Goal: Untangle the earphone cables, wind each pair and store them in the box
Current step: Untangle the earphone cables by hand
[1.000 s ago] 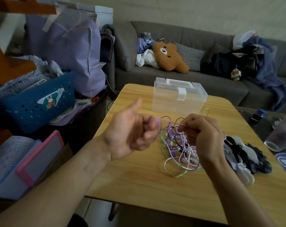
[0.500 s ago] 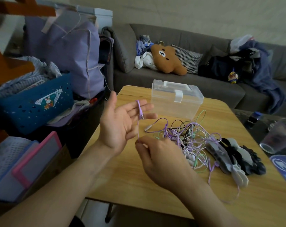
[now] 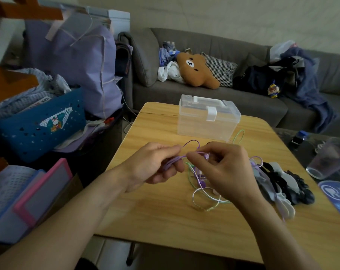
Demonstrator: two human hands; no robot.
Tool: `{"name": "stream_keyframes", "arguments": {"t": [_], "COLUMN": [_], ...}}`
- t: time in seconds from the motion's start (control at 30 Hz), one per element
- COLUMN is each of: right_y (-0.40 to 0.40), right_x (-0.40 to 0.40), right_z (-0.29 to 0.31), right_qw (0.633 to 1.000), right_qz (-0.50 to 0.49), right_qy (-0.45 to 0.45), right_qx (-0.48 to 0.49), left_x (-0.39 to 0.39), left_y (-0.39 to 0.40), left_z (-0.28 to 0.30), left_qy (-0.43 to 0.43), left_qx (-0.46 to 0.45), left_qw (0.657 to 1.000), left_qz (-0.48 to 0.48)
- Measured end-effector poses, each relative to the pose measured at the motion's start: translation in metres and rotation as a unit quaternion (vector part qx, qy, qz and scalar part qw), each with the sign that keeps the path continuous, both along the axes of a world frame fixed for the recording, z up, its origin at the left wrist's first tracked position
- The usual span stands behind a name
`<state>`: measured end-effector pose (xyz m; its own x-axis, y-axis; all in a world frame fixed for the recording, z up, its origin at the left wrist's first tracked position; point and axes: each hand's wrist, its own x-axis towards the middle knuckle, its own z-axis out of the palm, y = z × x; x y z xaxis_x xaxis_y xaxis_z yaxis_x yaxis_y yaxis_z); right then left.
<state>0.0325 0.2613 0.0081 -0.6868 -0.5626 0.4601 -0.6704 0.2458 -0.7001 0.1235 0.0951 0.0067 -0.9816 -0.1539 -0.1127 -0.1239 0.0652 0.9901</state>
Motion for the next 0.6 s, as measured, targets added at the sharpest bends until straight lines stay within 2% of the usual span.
{"name": "stream_keyframes", "arguments": {"t": [0.13,0.23,0.33,0.47,0.53,0.6], "right_y": [0.005,0.003,-0.005,-0.015,-0.018,-0.019], "right_x": [-0.004,0.002,0.010,0.022,0.027,0.031], "right_z": [-0.002,-0.010,-0.017,-0.027,-0.032,-0.036], "right_qw": [0.994,0.989,0.989,0.981,0.978,0.976], "right_qz": [0.053,0.084,0.090,0.097,0.108,0.111], "right_qy": [-0.067,-0.053,-0.022,0.044,0.051,0.071], "right_qx": [0.069,0.112,0.117,0.161,0.174,0.176], "left_x": [-0.002,-0.004,-0.009,-0.017,-0.019,-0.019], "left_y": [-0.002,-0.001,0.004,0.006,0.004,0.002], "left_z": [0.004,0.007,0.010,0.004,-0.001,-0.006], "left_qy": [0.002,0.015,0.051,0.103,0.118,0.135], "left_qx": [0.199,0.333,0.406,0.403,0.370,0.270], "left_qw": [0.980,0.943,0.909,0.882,0.890,0.917], "left_qz": [0.007,0.014,0.078,0.220,0.239,0.259]}}
